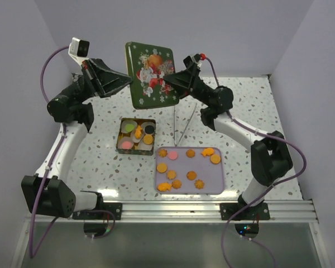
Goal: Pack the cookies
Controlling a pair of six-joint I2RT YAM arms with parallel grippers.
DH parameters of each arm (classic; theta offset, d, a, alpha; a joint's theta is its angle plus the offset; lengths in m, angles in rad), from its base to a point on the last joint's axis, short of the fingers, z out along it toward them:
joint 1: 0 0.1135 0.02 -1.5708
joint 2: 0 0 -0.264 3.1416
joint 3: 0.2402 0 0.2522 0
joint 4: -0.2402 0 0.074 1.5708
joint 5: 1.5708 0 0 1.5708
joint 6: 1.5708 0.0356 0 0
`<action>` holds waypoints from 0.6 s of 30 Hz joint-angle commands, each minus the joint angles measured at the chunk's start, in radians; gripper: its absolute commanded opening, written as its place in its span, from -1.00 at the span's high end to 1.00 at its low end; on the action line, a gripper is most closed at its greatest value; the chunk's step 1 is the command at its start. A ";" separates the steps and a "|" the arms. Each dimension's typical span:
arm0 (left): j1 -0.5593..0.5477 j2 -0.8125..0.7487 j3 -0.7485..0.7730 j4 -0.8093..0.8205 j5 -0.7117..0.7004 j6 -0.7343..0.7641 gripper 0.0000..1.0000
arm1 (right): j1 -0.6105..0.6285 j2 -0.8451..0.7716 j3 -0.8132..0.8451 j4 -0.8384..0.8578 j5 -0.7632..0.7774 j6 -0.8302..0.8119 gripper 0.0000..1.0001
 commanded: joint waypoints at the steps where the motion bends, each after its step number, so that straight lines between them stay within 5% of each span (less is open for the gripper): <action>1: 0.007 -0.014 0.008 0.048 -0.006 -0.190 1.00 | -0.001 -0.087 -0.033 0.312 -0.003 0.027 0.16; 7: 0.008 -0.056 -0.089 -0.127 0.066 -0.105 0.72 | 0.001 -0.149 -0.062 0.307 -0.010 0.027 0.65; 12: 0.008 -0.113 -0.153 -0.441 0.118 0.076 0.52 | 0.001 -0.218 -0.148 0.227 -0.049 -0.036 0.97; 18: 0.013 -0.136 -0.110 -1.010 0.141 0.481 -0.04 | 0.004 -0.383 -0.260 -0.228 -0.103 -0.351 1.00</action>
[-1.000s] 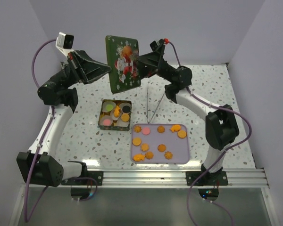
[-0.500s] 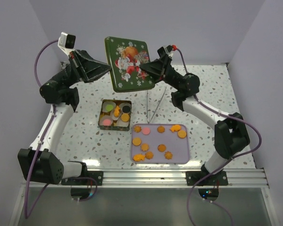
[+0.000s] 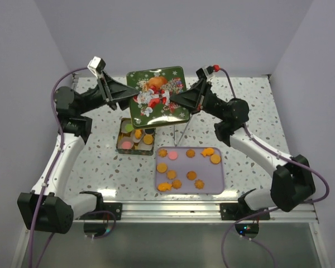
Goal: Pack the cookies
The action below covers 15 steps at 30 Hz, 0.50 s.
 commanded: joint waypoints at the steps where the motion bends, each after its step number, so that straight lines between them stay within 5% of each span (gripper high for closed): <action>1: 0.007 0.009 0.031 -0.475 0.040 0.323 -0.20 | 0.016 -0.143 -0.017 -0.269 -0.057 -0.248 1.00; 4: 0.031 0.011 0.025 -0.649 0.019 0.448 -0.43 | 0.016 -0.186 -0.025 -0.461 -0.031 -0.371 1.00; 5: 0.039 0.006 0.017 -0.678 0.002 0.468 -0.73 | 0.016 -0.193 -0.026 -0.492 -0.013 -0.403 1.00; 9: 0.096 -0.006 -0.038 -0.725 -0.021 0.515 -0.87 | 0.017 -0.202 -0.038 -0.583 0.025 -0.434 1.00; 15: 0.171 0.040 0.022 -1.076 -0.148 0.777 -1.00 | 0.016 -0.193 -0.031 -0.797 0.107 -0.534 1.00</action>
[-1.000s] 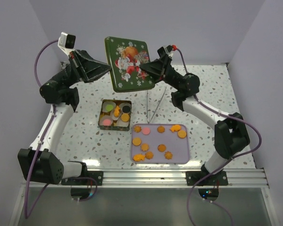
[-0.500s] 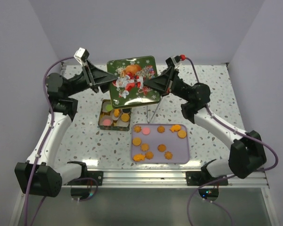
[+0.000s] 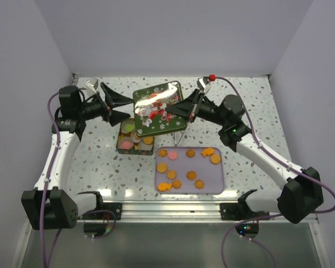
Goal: Pack the cookies
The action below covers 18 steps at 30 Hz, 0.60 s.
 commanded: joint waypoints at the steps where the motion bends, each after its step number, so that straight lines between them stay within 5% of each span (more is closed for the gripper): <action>1: 0.033 0.029 0.047 -0.294 -0.148 0.230 -1.00 | 0.007 -0.027 0.007 -0.124 0.061 -0.095 1.00; 8: 0.047 0.064 0.051 -0.497 -0.457 0.423 -1.00 | 0.005 0.082 -0.024 -0.090 0.075 -0.059 1.00; 18: 0.048 0.175 0.041 -0.512 -0.795 0.586 -1.00 | 0.005 0.404 -0.001 0.295 0.021 0.104 1.00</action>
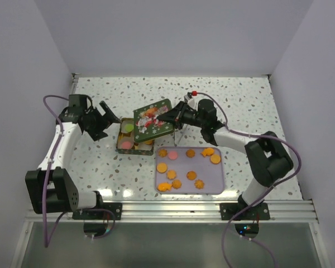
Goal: Pack the cookies
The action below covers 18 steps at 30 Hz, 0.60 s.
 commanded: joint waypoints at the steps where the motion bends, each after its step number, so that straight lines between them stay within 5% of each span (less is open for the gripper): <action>1: 0.009 0.044 0.022 -0.007 -0.167 0.105 -1.00 | 0.006 0.033 0.046 0.209 -0.019 0.052 1.00; 13: 0.008 0.242 -0.034 0.083 -0.220 0.154 -0.97 | 0.040 0.214 0.031 0.357 0.079 0.039 1.00; 18: 0.009 0.279 -0.070 0.103 -0.224 0.181 -0.55 | 0.080 0.270 0.011 0.370 0.154 0.002 1.00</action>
